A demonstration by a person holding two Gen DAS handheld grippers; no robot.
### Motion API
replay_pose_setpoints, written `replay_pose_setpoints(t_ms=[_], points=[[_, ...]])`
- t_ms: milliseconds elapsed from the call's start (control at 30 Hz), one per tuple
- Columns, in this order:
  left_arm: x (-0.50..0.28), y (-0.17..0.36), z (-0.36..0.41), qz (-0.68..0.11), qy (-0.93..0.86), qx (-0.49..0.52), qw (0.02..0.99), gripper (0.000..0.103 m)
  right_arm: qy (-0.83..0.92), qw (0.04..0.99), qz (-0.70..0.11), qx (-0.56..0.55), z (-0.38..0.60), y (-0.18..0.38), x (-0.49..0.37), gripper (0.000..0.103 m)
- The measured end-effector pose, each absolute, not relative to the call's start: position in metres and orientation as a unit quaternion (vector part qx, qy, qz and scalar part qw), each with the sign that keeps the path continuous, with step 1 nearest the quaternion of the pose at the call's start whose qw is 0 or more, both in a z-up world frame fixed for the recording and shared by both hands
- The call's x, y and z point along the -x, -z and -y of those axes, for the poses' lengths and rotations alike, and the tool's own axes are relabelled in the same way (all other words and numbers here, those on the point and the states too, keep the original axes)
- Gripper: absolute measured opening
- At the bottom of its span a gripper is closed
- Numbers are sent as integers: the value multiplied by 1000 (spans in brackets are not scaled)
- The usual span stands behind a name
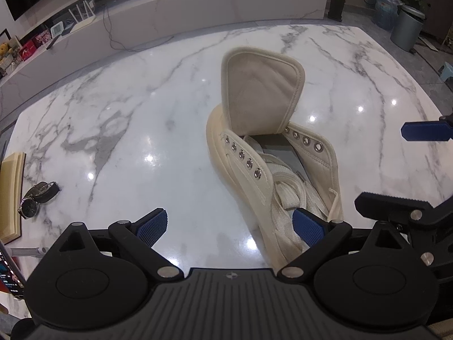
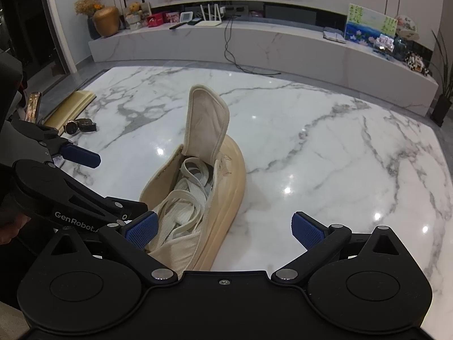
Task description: Lace up shoes with both hands
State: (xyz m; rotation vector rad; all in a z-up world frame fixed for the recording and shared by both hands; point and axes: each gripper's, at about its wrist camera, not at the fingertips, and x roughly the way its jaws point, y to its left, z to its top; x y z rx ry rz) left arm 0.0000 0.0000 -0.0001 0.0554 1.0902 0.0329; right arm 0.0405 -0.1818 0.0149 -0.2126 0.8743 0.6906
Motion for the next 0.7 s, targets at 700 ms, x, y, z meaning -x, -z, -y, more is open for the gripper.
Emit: replay_pose_setpoints(t_ms=[700], points=[[4, -2, -2, -523, -6, -16, 852, 96, -326, 845, -415, 89, 187, -17, -45, 101]])
